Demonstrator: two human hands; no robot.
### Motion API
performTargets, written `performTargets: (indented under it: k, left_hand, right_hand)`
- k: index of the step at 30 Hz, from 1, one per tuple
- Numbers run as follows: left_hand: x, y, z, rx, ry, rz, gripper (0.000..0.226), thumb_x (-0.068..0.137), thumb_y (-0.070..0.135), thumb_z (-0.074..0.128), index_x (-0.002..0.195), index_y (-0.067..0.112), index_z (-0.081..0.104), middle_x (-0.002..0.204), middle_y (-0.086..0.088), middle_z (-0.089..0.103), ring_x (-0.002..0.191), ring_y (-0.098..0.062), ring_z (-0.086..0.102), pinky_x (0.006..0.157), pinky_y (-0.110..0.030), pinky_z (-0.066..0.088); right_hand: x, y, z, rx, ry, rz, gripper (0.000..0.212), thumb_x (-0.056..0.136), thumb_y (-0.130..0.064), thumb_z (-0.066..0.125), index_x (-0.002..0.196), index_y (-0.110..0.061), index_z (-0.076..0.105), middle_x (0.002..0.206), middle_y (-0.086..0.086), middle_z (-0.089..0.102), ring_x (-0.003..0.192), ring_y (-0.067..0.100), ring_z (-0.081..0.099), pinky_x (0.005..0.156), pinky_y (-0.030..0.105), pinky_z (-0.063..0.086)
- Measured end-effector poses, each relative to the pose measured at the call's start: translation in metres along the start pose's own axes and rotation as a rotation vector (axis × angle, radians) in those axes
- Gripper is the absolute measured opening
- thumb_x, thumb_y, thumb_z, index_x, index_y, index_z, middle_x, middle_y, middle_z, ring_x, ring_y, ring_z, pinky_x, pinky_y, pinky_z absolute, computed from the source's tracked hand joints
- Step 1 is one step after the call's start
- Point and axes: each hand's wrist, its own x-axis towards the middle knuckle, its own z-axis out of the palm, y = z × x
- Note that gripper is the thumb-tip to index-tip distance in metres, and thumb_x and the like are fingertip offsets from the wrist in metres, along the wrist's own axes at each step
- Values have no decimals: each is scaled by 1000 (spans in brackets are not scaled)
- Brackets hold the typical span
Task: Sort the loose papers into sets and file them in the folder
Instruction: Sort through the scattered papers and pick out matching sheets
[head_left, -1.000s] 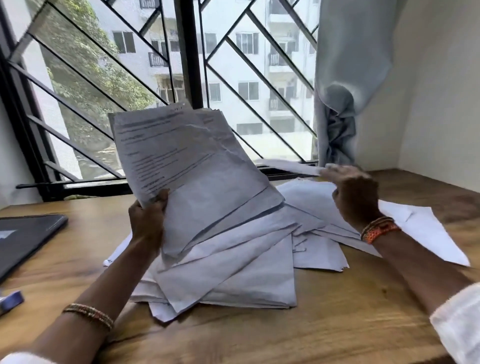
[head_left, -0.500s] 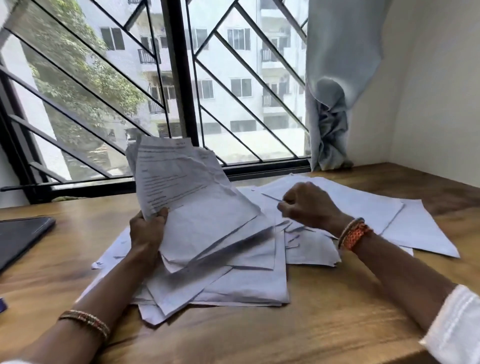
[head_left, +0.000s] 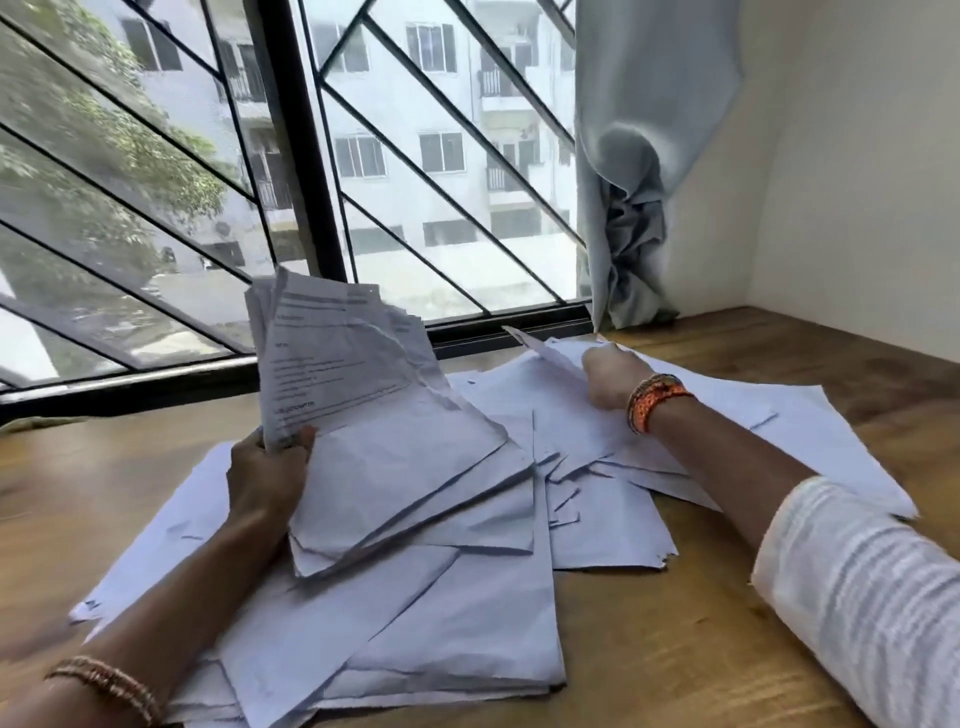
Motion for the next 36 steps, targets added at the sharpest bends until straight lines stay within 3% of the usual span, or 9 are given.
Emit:
performTargets:
  k: [4,7,11,17,26,30,32,34,36]
  left_hand:
    - [0,1,5,69,-20,52,24,89,20,63,109,7,66,94,-10,62,95,-34,61,89,-47,50]
    - [1,0,4,62,-21,64,20,89,19,64,106,8,67,96,-12,65,93,-33,61,88,-46,51]
    - [-2,-1,2,35,-21,58,18,88,19,65,103,10,67,94,-11,65,93,-33,62,88,-46,51]
    - [-11,-2,-3,2,-27,52,15,88,20,64,101,14,67,96,-10,67,96,-32,63,91,-47,51]
    - [-13,-4,-4,-13,-61,55,10,79,26,71,86,21,66,93,-10,70,93,-34,64,88,-48,52]
    - [-7,-6,-3,-30,-77,60,22,68,36,67,85,23,67,93,-10,71,91,-36,65,86,-52,52]
    - [-4,-9,-3,-43,-88,62,30,67,37,67,91,21,68,93,-10,71,90,-36,65,86,-52,53]
    - [-2,-10,-3,-49,-77,80,18,78,28,72,93,19,68,94,-12,70,90,-36,64,86,-52,52]
    - [2,-13,-3,-47,-51,97,6,87,18,67,93,17,67,95,-13,69,91,-36,63,87,-50,52]
  right_hand:
    - [5,-11,1,-16,-1,-66,8,89,-3,44,87,-6,51,125,21,53,109,36,55,78,33,44]
    - [-4,-21,6,-75,-14,-117,13,92,-6,44,100,-7,55,121,20,53,110,36,55,81,35,43]
    - [-10,-24,21,-144,150,-148,25,92,-2,40,113,-6,55,119,19,53,111,38,55,87,39,46]
    - [-13,-12,23,12,311,-135,17,92,-8,45,103,-7,57,106,21,61,98,41,59,74,38,46]
    - [-19,-11,31,14,504,-207,26,93,-8,42,116,-12,53,104,17,66,95,39,63,68,35,44]
    - [-11,-10,14,296,872,-313,39,74,12,54,109,-6,57,80,17,66,70,39,65,57,37,50]
    - [-9,-14,1,502,1022,-372,33,80,15,51,109,0,56,76,19,65,67,36,63,61,29,48]
    - [-5,-18,-9,721,1110,-341,31,87,12,50,117,5,55,94,22,68,82,25,61,76,12,40]
    - [3,-19,-14,999,1067,-223,38,87,9,50,124,1,54,112,17,64,98,15,57,90,11,37]
